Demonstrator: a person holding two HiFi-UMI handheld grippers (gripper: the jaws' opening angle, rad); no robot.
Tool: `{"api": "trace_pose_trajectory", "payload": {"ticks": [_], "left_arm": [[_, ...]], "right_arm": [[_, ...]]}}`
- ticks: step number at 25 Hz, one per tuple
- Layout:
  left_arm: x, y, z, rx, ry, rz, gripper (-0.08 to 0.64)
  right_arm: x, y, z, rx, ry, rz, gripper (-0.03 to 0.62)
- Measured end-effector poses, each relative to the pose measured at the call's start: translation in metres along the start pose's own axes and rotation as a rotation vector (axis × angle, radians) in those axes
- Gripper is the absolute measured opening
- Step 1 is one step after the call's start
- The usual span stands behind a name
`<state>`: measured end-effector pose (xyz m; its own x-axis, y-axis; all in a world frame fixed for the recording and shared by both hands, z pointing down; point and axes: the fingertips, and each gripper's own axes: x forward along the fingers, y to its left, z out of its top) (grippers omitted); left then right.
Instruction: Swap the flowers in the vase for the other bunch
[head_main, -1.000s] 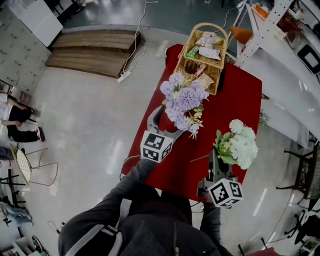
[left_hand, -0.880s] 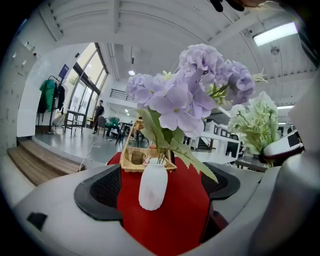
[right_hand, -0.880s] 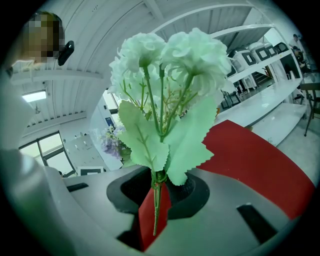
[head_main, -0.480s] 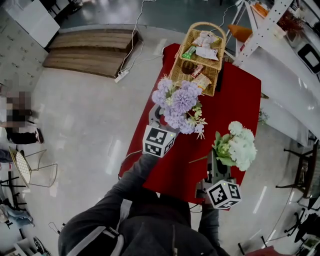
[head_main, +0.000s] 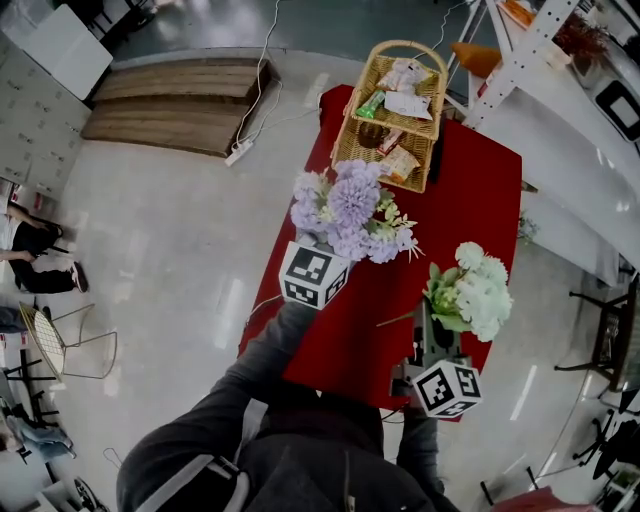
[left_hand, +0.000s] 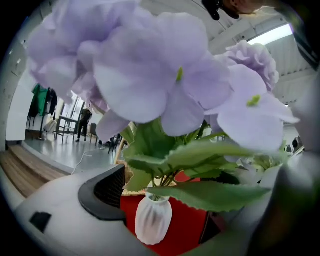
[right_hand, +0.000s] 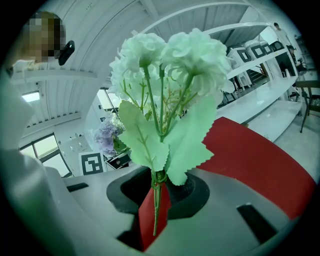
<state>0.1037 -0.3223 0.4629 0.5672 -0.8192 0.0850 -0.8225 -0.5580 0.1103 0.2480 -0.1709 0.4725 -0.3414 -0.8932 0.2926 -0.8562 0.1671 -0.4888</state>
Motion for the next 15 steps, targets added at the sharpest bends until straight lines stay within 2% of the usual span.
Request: {"api": "trace_pose_trajectory", "payload": {"ticks": [1,3,6,10,11,15], "left_arm": [[0.0004,-0.0011,0.0011,0.002,0.0,-0.007,0.482],[0.0,-0.0031,0.0016,0.011,0.004,-0.016,0.429],[0.0,-0.0057,-0.0021,0.026,0.019,-0.021,0.287],[0.0002,-0.0044,-0.0062,0.042,0.034,-0.008,0.133],[0.0001,-0.0042,-0.0065,0.043,0.035,-0.005,0.107],[0.0001,-0.0043,-0.008,0.05,0.04,-0.001,0.092]], "right_arm": [[0.0006,-0.0003,-0.0002,0.002,0.0,0.0,0.074],[0.0015,-0.0005,-0.0003,0.005,0.0,-0.001,0.074],[0.002,0.0,0.0004,0.004,-0.001,-0.002,0.074],[0.0021,0.0004,0.0014,-0.004,0.0,-0.001,0.074],[0.002,-0.0005,0.0008,-0.001,0.0,-0.003,0.074],[0.0017,-0.0009,0.0005,-0.007,0.002,-0.002,0.074]]}}
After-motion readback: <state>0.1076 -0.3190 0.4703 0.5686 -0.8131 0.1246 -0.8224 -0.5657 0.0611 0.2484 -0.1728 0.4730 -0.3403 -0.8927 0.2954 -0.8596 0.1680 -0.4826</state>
